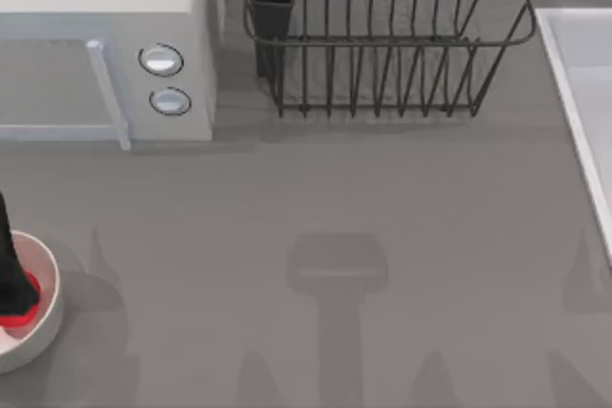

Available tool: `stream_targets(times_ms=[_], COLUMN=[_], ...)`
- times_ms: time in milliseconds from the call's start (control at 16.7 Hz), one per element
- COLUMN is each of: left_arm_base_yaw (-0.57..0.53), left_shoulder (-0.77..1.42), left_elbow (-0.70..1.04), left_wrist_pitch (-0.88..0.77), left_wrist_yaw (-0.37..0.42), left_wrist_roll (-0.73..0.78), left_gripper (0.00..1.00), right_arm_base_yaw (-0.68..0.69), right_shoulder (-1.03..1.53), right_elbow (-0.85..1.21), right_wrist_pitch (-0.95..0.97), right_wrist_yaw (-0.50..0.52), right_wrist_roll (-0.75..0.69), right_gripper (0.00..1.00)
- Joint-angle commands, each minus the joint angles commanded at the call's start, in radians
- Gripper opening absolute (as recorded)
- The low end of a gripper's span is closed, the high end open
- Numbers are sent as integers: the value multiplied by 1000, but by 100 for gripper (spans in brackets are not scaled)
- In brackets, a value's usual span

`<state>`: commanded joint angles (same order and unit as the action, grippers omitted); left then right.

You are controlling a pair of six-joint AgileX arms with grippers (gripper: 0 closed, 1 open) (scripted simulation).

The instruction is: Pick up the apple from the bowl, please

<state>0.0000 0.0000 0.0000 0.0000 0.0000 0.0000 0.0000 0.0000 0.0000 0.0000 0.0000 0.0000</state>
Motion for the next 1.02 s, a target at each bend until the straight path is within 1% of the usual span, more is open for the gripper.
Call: stream_targets(times_ms=[300,480,720,1020], left_arm_base_yaw=[0,2,5,10], left_shoulder=[12,109,377,835], left_elbow=[11,91,282,580], left_wrist_pitch=[-11,-95,-294,-606], left_wrist_yaw=[0,0,0,0], left_wrist_roll=[0,3,10,21], left_gripper=[100,100,100,100], right_arm_base_yaw=[0,0,0,0], right_shoulder=[0,0,0,0], right_elbow=[0,0,0,0], right_wrist_pitch=[0,0,0,0], right_wrist_yaw=[0,0,0,0], right_wrist_roll=[0,0,0,0], right_gripper=[100,100,100,100])
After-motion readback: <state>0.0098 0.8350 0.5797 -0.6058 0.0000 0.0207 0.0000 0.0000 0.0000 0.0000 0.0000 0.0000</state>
